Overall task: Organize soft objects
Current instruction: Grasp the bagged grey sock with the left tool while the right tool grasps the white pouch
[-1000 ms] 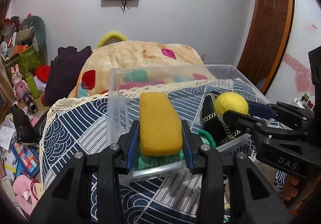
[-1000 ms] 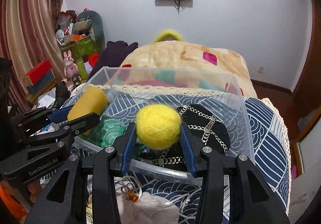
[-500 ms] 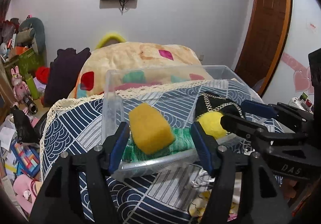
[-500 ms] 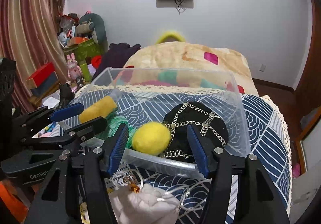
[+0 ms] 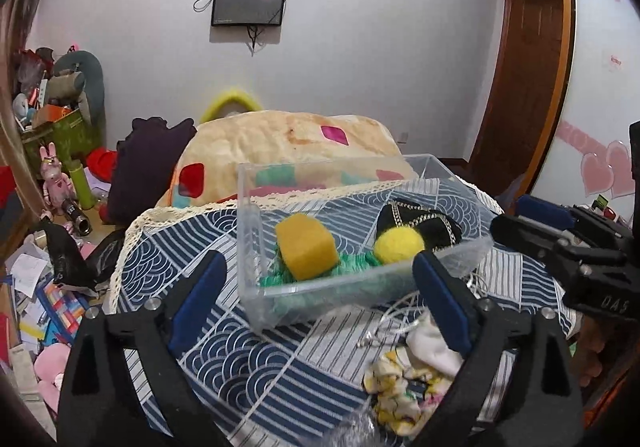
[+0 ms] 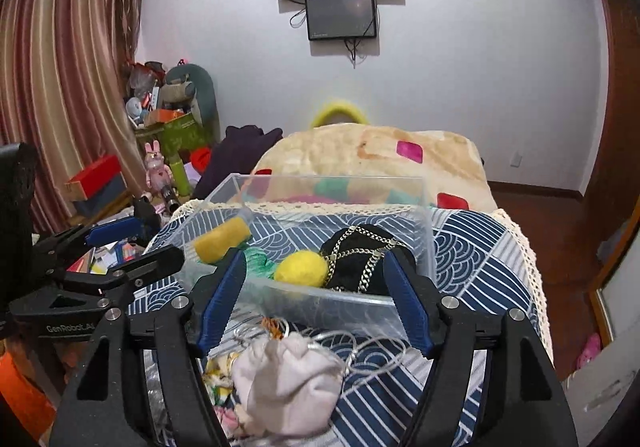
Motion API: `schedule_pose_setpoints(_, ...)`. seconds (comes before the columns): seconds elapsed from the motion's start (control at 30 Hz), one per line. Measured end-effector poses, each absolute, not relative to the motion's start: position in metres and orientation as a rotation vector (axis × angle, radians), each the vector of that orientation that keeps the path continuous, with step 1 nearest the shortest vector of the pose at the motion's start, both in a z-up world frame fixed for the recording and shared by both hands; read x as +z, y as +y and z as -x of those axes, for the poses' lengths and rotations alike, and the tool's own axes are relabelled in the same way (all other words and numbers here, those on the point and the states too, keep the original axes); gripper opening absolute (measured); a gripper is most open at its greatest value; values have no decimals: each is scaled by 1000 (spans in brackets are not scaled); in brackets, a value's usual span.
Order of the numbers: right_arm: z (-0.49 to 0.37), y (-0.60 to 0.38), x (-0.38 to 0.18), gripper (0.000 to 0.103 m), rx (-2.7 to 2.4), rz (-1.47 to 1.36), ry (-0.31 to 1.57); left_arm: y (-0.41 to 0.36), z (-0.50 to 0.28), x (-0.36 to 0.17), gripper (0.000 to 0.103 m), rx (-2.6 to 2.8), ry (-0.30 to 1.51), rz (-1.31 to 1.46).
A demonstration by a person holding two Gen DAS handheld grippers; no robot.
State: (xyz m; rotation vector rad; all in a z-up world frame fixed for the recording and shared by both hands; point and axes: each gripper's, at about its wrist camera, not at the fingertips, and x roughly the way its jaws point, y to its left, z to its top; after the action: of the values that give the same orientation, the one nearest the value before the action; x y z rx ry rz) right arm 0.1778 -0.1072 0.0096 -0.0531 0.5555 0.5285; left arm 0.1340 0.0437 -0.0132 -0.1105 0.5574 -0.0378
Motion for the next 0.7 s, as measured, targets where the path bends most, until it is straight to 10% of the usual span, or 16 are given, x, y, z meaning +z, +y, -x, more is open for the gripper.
schedule_pose_setpoints(0.7,-146,-121,-54,72,524,9,710,19,-68,-88,100,-25,695,81)
